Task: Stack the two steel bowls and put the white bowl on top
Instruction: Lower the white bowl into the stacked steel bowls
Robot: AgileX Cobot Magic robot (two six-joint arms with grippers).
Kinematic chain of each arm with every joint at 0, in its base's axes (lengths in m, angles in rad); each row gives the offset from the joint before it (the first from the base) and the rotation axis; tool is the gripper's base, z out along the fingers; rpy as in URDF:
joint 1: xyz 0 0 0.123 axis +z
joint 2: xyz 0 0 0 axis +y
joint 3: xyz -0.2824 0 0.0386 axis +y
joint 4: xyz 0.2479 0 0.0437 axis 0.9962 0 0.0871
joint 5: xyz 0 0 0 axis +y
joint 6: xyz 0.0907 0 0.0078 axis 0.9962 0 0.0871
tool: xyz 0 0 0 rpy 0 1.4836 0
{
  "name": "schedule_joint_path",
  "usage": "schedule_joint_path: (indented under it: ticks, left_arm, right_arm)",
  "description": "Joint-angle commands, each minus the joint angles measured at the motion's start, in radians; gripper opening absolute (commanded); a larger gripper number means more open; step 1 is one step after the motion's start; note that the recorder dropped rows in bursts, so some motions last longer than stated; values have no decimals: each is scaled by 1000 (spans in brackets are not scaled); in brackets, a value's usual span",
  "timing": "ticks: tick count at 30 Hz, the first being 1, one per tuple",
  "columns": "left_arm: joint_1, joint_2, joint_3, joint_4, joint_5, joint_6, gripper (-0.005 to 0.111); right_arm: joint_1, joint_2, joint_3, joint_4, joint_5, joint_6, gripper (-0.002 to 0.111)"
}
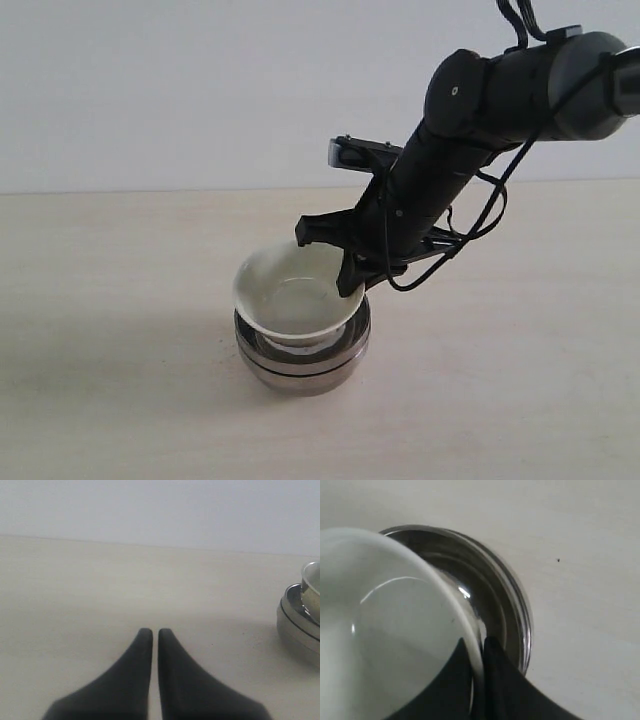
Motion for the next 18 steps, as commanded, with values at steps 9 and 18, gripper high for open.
schedule_joint_path:
  ticks: [9,18]
  left_arm:
    - [3,-3,4,2,-3,-1,4]
    - [3,-3,4,2,-3,-1,4]
  right_arm:
    - [0,-16,-9,29,29,-78,74]
    - [0,-54,-9,-99,83,-78,0]
